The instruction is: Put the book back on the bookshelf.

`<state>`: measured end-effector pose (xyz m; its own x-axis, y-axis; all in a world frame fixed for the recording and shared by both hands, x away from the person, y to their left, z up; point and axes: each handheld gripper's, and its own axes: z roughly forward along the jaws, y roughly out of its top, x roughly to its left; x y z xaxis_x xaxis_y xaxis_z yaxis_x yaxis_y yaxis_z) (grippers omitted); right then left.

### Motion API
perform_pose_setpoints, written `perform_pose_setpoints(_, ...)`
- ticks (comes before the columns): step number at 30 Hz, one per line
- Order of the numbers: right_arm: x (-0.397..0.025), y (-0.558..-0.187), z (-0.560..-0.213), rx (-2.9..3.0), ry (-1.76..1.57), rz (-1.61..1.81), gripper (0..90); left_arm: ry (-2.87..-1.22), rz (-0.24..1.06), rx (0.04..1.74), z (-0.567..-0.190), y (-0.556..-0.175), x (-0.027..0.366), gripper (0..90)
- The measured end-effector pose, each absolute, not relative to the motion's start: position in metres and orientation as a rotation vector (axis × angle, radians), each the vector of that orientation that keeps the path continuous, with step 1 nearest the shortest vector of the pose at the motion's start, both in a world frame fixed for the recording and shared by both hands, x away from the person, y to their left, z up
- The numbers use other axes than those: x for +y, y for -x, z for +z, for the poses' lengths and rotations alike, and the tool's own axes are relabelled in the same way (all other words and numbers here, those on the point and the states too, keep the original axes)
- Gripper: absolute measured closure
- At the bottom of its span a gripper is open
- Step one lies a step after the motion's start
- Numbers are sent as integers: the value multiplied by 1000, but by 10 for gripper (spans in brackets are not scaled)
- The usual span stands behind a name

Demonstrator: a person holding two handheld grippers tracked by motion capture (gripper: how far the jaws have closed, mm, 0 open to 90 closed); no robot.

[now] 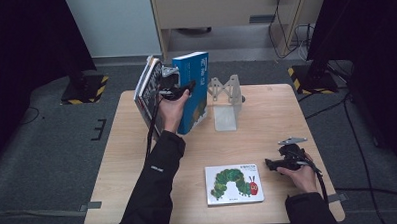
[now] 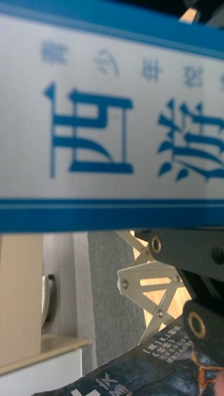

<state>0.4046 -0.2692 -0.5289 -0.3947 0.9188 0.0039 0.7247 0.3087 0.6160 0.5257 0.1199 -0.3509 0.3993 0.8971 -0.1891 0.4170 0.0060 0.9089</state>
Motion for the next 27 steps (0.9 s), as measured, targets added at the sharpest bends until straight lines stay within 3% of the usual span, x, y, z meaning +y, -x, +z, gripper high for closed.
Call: perform_pose_setpoints(27,-276,-399,-534,2164,-1463,834,45,-1592,604,1249,-397,-547,99,611)
